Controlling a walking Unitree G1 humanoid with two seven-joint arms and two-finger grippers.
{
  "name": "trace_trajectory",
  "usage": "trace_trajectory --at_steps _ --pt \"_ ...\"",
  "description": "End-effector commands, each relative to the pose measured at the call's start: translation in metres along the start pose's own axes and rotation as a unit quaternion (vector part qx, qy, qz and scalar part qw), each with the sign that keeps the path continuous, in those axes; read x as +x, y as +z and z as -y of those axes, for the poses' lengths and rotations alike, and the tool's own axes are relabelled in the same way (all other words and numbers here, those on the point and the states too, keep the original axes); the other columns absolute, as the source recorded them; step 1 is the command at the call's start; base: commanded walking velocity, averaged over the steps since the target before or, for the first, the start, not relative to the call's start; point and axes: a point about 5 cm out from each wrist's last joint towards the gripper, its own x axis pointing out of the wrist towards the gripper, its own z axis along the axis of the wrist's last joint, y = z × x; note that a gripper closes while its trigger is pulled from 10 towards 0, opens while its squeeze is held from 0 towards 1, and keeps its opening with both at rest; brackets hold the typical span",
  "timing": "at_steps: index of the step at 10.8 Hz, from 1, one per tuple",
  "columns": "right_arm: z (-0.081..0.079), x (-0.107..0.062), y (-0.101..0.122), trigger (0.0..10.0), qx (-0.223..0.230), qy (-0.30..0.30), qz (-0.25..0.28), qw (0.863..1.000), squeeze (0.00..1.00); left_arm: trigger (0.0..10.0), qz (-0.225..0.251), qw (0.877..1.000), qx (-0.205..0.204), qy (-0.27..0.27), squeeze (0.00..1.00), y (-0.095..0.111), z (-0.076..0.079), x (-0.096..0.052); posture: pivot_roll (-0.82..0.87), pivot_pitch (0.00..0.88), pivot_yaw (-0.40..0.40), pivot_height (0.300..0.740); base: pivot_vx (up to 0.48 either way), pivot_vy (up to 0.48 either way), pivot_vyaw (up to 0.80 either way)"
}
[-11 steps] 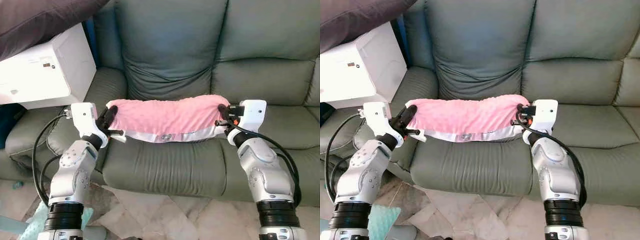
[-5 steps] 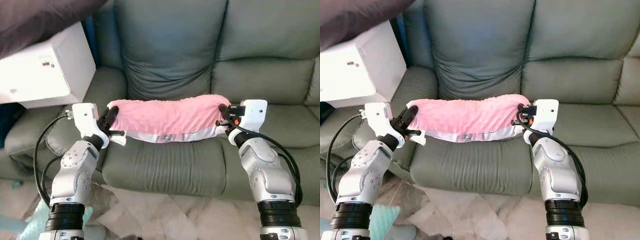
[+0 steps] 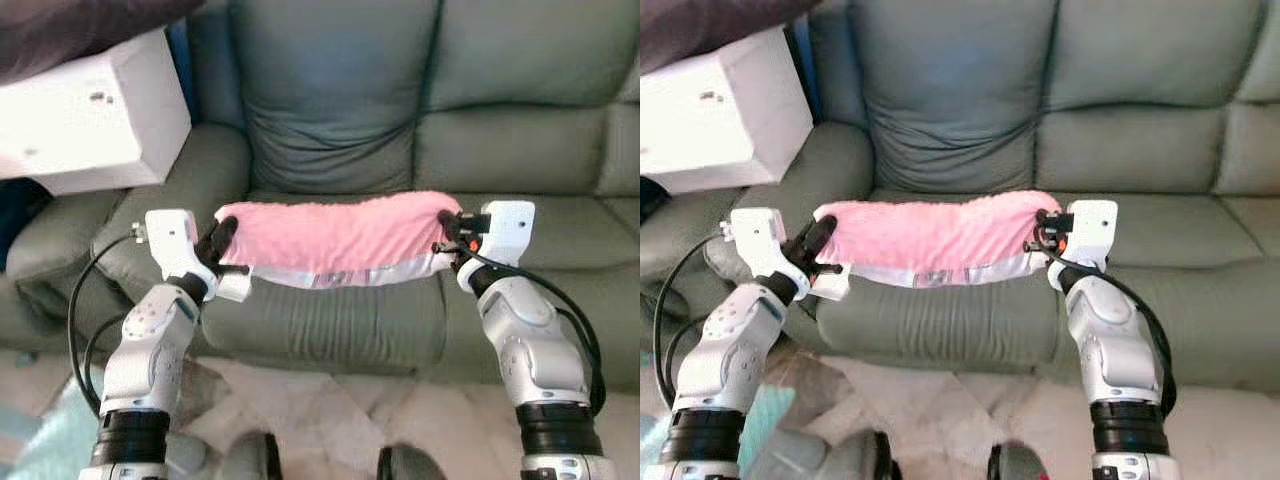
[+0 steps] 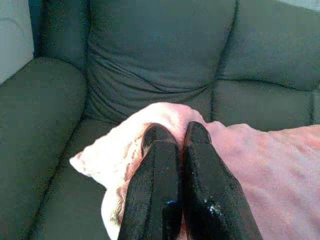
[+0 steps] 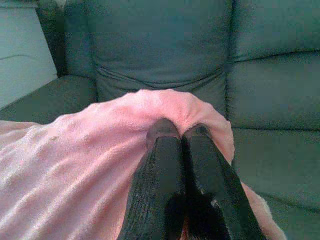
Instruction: Move the pillow to the sofa
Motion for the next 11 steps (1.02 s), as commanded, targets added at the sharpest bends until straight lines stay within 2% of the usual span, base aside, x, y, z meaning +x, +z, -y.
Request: trace_trajectory --at_steps 1,5,11 --pt "-0.0017 0.0005 0.0054 10.0 -0.003 0.005 0.012 1.000 0.00 10.0 0.007 1.000 0.010 0.002 0.00 0.0055 -0.0008 -0.0004 -0.08 0.091 0.055 0.645 0.000 0.000 0.00" --pt "-0.0005 0.0009 0.0059 10.0 -0.002 0.000 0.016 1.000 0.00 10.0 0.021 1.000 0.020 0.001 0.00 0.0142 -0.0018 0.0008 -0.08 0.091 0.055 0.645 0.000 0.000 0.00" --pt "0.0068 0.0072 0.0065 10.0 -0.017 -0.008 0.009 1.000 0.00 10.0 0.012 1.000 0.023 0.005 0.00 0.0084 0.0012 0.0038 -0.07 0.099 0.049 0.645 0.000 0.000 0.00"
